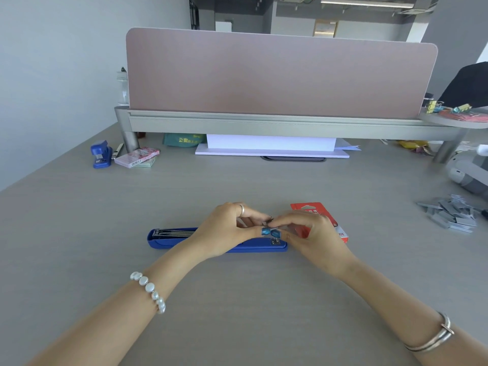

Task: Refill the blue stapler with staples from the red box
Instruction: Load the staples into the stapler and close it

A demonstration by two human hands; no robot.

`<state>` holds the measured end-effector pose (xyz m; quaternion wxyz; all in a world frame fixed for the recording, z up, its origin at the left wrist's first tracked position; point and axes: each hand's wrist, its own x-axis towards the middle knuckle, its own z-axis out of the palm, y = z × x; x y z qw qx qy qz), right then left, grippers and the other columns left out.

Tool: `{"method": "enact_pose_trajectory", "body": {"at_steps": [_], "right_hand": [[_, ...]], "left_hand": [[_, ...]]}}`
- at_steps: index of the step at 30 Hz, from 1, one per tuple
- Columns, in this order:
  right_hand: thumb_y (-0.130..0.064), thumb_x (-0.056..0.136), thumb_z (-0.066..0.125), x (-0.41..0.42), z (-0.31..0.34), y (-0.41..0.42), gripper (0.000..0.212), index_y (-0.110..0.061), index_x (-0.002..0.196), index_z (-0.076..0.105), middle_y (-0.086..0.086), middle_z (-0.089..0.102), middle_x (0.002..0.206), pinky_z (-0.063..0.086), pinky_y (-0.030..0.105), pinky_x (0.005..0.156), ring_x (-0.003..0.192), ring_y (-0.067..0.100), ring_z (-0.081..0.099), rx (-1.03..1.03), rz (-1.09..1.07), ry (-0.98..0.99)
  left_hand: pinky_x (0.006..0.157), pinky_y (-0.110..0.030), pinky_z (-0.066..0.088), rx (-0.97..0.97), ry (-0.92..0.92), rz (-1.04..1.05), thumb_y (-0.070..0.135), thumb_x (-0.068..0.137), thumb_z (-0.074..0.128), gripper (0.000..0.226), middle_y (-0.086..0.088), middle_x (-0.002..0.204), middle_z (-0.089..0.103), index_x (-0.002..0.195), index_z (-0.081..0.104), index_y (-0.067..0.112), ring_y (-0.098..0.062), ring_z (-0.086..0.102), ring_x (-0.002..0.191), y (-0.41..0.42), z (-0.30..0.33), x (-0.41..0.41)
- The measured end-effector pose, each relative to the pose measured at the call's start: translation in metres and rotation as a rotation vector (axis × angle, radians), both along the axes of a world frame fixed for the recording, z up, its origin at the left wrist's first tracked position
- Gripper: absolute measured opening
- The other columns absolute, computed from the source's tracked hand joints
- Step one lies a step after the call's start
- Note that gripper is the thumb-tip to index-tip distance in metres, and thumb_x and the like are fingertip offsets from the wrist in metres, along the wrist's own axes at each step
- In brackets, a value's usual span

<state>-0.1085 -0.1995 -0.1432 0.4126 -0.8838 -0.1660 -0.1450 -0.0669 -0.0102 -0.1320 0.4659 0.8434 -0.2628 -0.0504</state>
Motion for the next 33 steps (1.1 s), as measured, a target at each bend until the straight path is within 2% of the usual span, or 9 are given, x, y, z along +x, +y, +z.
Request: {"method": "enact_pose_trajectory", "body": {"at_steps": [2,5,7,10,17,21,25,29,33], "right_hand": [[0.003,0.078,0.065,-0.001,0.0,0.0,0.028,-0.022,0.09,0.071,-0.002,0.072,0.091,0.05,0.013,0.077,0.087,0.007,0.065,0.021,0.014,0.006],[0.002,0.079,0.064,0.0,-0.002,-0.001,0.026,-0.02,0.091,0.071,-0.001,0.073,0.093,0.053,0.018,0.075,0.085,0.009,0.066,0.048,-0.006,0.013],[0.001,0.08,0.064,0.001,-0.003,0.0,0.024,-0.019,0.091,0.071,0.0,0.073,0.093,0.053,0.019,0.074,0.084,0.011,0.066,0.058,-0.014,0.01],[0.004,0.079,0.063,-0.001,-0.002,0.001,0.025,-0.017,0.088,0.072,-0.001,0.072,0.09,0.051,0.012,0.07,0.082,0.009,0.066,0.065,-0.016,0.012],[0.001,0.078,0.064,-0.002,-0.002,0.002,0.022,-0.017,0.089,0.072,-0.001,0.072,0.092,0.049,0.011,0.069,0.082,0.01,0.065,-0.008,0.003,-0.013],[-0.002,0.076,0.066,-0.002,-0.005,0.002,0.022,-0.019,0.089,0.071,-0.002,0.071,0.094,0.052,0.02,0.068,0.084,0.011,0.062,-0.088,0.006,-0.022],[-0.006,0.076,0.066,-0.003,-0.006,0.002,0.021,-0.021,0.09,0.069,-0.002,0.07,0.091,0.05,0.019,0.067,0.081,0.009,0.06,-0.122,-0.002,-0.025],[-0.007,0.075,0.068,-0.005,-0.004,0.003,0.02,-0.021,0.089,0.068,-0.007,0.068,0.086,0.044,0.008,0.063,0.076,-0.005,0.057,-0.096,-0.011,-0.017],[-0.016,0.074,0.072,-0.007,-0.004,0.001,0.019,-0.025,0.09,0.066,-0.012,0.068,0.086,0.044,0.008,0.068,0.082,-0.001,0.059,-0.114,-0.034,-0.018]], "left_hand": [[0.063,-0.018,0.048,0.009,-0.001,0.001,0.021,0.079,0.068,0.022,0.009,0.088,0.067,0.099,0.071,0.03,-0.005,0.058,0.067,0.002,-0.001,0.002],[0.069,-0.021,0.051,0.007,-0.005,-0.007,0.021,0.077,0.071,0.021,0.006,0.089,0.067,0.096,0.072,0.031,-0.009,0.062,0.076,0.005,-0.002,0.004],[0.066,-0.02,0.05,-0.003,0.002,-0.022,0.024,0.076,0.072,0.018,0.003,0.089,0.068,0.091,0.073,0.033,-0.008,0.062,0.073,0.005,-0.001,0.003],[0.062,-0.02,0.048,-0.006,0.002,-0.017,0.022,0.078,0.07,0.016,0.002,0.088,0.068,0.088,0.073,0.033,-0.007,0.06,0.067,0.004,-0.001,0.004],[0.064,-0.021,0.051,-0.014,-0.002,-0.016,0.018,0.079,0.069,0.017,0.0,0.092,0.07,0.085,0.074,0.033,-0.018,0.065,0.073,0.004,-0.001,0.005],[0.062,-0.018,0.049,-0.004,-0.004,-0.016,0.015,0.079,0.068,0.018,0.0,0.089,0.07,0.088,0.074,0.03,-0.007,0.062,0.067,0.004,-0.001,0.005],[0.072,-0.023,0.054,0.012,-0.004,-0.012,0.019,0.077,0.071,0.017,0.005,0.087,0.069,0.09,0.073,0.028,-0.005,0.063,0.074,0.008,0.004,0.004],[0.084,-0.026,0.052,0.158,-0.006,-0.045,0.031,0.068,0.078,0.031,0.015,0.093,0.066,0.097,0.067,0.036,0.0,0.06,0.089,0.026,0.015,0.01],[0.089,-0.021,0.047,0.433,0.086,-0.107,0.036,0.059,0.084,0.055,0.016,0.106,0.065,0.108,0.059,0.035,0.001,0.058,0.098,0.048,0.023,0.015]]}}
